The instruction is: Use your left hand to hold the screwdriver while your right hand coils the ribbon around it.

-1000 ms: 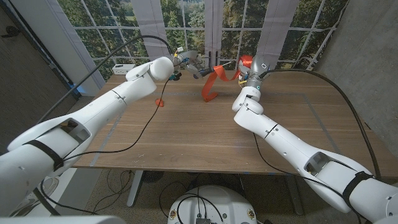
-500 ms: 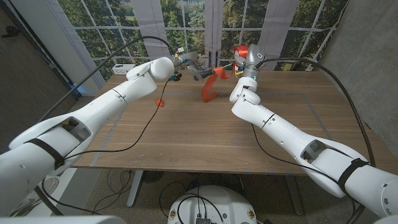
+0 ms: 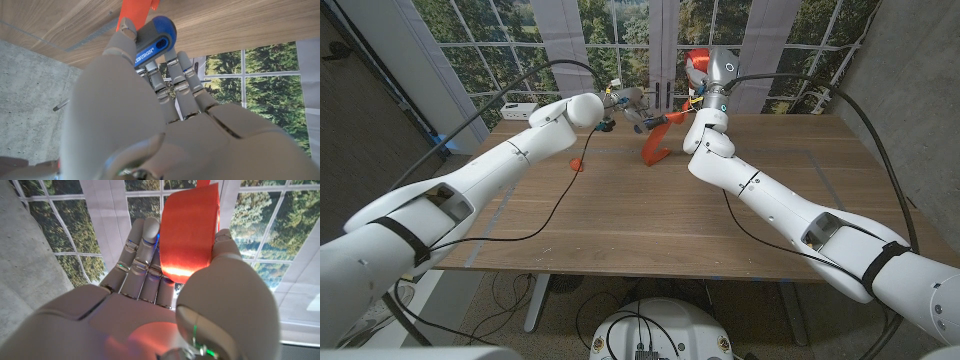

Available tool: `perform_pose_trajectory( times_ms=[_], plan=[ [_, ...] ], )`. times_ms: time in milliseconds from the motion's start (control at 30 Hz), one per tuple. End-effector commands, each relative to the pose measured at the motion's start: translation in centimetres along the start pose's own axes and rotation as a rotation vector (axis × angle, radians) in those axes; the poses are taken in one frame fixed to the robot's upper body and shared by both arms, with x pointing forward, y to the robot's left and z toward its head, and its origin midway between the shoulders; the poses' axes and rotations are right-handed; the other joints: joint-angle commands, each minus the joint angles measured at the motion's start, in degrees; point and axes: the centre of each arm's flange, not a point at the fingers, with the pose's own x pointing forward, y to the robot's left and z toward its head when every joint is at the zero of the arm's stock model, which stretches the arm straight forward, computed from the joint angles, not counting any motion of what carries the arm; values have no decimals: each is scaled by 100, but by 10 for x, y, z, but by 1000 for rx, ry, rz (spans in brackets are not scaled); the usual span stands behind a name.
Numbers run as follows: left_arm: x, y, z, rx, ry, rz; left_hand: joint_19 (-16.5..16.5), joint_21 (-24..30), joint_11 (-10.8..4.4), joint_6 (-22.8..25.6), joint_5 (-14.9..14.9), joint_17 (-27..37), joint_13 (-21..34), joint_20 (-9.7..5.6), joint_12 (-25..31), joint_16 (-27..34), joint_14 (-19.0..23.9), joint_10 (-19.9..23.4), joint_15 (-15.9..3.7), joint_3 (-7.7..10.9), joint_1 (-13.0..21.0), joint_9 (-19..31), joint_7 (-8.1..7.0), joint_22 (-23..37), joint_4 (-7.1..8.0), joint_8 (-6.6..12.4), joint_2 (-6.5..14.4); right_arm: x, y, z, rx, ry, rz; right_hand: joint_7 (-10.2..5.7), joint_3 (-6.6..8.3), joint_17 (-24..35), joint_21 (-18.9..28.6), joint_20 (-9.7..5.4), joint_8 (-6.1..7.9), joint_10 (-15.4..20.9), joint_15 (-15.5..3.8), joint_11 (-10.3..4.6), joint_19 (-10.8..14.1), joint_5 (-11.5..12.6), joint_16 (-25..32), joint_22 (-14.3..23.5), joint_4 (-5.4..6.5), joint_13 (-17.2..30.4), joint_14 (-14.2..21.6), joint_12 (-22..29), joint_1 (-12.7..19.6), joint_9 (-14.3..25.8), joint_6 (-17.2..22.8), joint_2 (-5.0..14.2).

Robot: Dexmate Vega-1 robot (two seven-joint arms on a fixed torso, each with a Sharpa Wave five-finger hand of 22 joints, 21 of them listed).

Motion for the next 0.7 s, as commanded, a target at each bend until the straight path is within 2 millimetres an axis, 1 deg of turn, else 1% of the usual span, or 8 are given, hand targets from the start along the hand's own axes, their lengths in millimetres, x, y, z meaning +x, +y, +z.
perform_pose_trajectory(
  times_ms=[33, 100, 200, 333, 500, 533, 633, 700],
  plan=[
    [5, -2, 0, 8, 7, -10, -28, 40, -160, 351, 37, 1594, 193, -23, -13, -41, 974, 104, -1503, 69, 822, 19, 143, 17, 32, 18, 843, -2, -35, 32, 52, -103, -92, -10, -2, -23, -17, -144, 0, 259, -509, -212, 12, 18, -28, 4, 16, 1630, 261, 20, 1229, 29, 75, 1249],
    [5, -2, 0, 5, 7, -13, -29, 43, -176, 346, 38, 1593, 192, -26, -20, -48, 972, 92, -1503, 69, 822, 20, 125, 16, 32, 17, 844, -6, -39, 36, 43, -114, -109, -6, 2, 16, -16, -144, -2, 255, -513, -196, 17, 17, 16, 4, 11, 1628, 311, 13, 1237, 37, 67, 1254],
    [4, -1, -1, 6, 13, 3, -38, 43, -175, 348, 39, 1599, 195, -25, -22, -51, 970, 87, -1503, 70, 823, 22, 122, 16, 31, 18, 842, -13, -47, 40, 51, -141, -120, 0, 3, -8, -14, -141, -5, 274, -512, -205, 25, 14, -6, 4, 5, 1617, 294, 8, 1241, 44, 59, 1251],
    [5, 1, -5, -4, 25, 22, -49, 46, -197, 367, 41, 1596, 197, -24, -22, -72, 956, 92, -1504, 72, 826, 25, 108, 15, 29, 29, 841, -24, -57, 42, 58, -157, -144, 12, 6, -7, -22, -151, -20, 251, -511, -208, -1, 8, -3, 5, -1, 1628, 292, 0, 1246, 43, 43, 1253],
    [6, 5, -10, -17, 41, 45, -48, 53, -190, 358, 43, 1597, 188, -21, -28, -81, 965, 97, -1504, 73, 828, 28, 100, 14, 29, 27, 840, -40, -70, 40, 64, -166, -171, 27, 24, 4, -21, -158, -30, 227, -509, -206, -11, 1, -6, 8, -19, 1646, 265, -5, 1276, 65, 14, 1267],
    [6, 5, -11, -17, 44, 46, -46, 55, -187, 348, 43, 1596, 190, -17, -38, -85, 964, 71, -1504, 74, 829, 29, 102, 14, 30, 23, 843, -43, -71, 38, 77, -168, -167, 44, 24, 12, -19, -159, -25, 232, -508, -202, -6, -1, 2, 8, -19, 1654, 271, 1, 1276, 62, 32, 1266],
    [7, 6, -11, -18, 43, 54, -60, 59, -165, 253, 46, 1608, 185, -6, -62, -94, 960, 21, -1502, 83, 832, 34, 50, 15, 33, -10, 857, -52, -76, 34, 77, -157, -177, 24, 9, 30, -6, -137, 6, 313, -511, -208, 31, 0, 35, 5, -15, 1643, 314, 21, 1259, 47, 152, 1246],
    [8, 7, -11, -27, 38, 54, -64, 61, -180, 217, 47, 1606, 173, -3, -76, -109, 941, 1, -1502, 87, 830, 36, 39, 14, 37, -21, 865, -59, -78, 31, 78, -150, -178, 11, 2, 61, -1, -128, 17, 341, -500, -215, 53, 7, 62, 3, -3, 1641, 342, 28, 1240, 42, 191, 1248]
  ],
)
